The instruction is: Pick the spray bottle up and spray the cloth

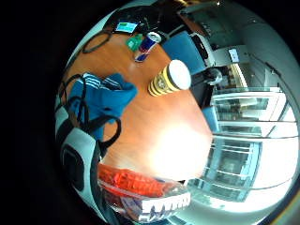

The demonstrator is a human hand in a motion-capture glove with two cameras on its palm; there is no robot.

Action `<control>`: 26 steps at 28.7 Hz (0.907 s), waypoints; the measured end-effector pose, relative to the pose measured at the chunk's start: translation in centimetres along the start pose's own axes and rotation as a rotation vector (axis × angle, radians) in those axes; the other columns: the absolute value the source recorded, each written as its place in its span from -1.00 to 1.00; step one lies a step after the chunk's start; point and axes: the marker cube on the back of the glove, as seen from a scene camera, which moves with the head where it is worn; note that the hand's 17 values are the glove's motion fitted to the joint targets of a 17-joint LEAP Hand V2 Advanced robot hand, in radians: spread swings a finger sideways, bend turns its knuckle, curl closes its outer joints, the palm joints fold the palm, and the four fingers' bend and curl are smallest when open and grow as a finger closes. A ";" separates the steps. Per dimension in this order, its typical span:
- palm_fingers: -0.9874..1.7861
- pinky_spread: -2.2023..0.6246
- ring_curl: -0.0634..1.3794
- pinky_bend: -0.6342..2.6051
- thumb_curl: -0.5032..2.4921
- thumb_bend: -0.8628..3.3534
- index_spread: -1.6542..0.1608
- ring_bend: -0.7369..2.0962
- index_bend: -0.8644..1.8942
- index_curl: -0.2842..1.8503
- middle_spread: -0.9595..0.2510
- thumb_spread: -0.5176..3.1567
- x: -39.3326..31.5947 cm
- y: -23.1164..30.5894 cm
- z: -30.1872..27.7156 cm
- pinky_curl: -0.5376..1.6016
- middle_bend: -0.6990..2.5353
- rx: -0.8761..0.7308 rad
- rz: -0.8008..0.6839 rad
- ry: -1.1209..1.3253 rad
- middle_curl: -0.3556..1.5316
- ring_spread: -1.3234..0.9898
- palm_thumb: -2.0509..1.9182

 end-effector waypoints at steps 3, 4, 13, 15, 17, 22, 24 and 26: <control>0.73 0.32 -0.30 -0.28 -0.30 -0.61 0.53 0.01 -0.23 -0.28 0.29 -0.31 -1.5 -0.2 1.0 -0.12 -0.22 -0.050 -0.035 0.061 -0.11 -0.03 0.44; 0.73 0.32 -0.30 -0.28 -0.30 -0.61 0.53 0.01 -0.23 -0.27 0.29 -0.31 -1.9 -0.2 1.4 -0.12 -0.22 -0.062 -0.045 0.082 -0.11 -0.03 0.44; 0.72 0.32 -0.30 -0.28 -0.28 -0.61 0.53 0.01 -0.23 -0.27 0.29 -0.33 -4.4 0.3 5.7 -0.11 -0.22 -0.153 -0.079 0.147 -0.11 -0.03 0.43; 0.72 0.32 -0.30 -0.28 -0.28 -0.61 0.53 0.02 -0.23 -0.27 0.29 -0.33 -4.8 0.5 6.4 -0.11 -0.22 -0.168 -0.083 0.140 -0.11 -0.03 0.43; 0.72 0.32 -0.30 -0.28 -0.28 -0.61 0.53 0.02 -0.23 -0.27 0.29 -0.33 -5.0 0.6 6.8 -0.11 -0.22 -0.178 -0.087 0.143 -0.11 -0.03 0.43; 0.72 0.32 -0.30 -0.28 -0.28 -0.61 0.53 0.02 -0.23 -0.27 0.29 -0.33 -4.9 0.6 6.9 -0.11 -0.22 -0.175 -0.087 0.136 -0.11 -0.03 0.44; 0.72 0.32 -0.30 -0.28 -0.27 -0.61 0.53 0.02 -0.23 -0.27 0.29 -0.34 -4.8 0.6 6.6 -0.11 -0.22 -0.168 -0.082 0.122 -0.11 -0.03 0.44; 0.72 0.32 -0.30 -0.28 -0.27 -0.61 0.53 0.02 -0.23 -0.27 0.29 -0.34 -4.6 0.5 6.2 -0.11 -0.22 -0.157 -0.073 0.106 -0.11 -0.03 0.44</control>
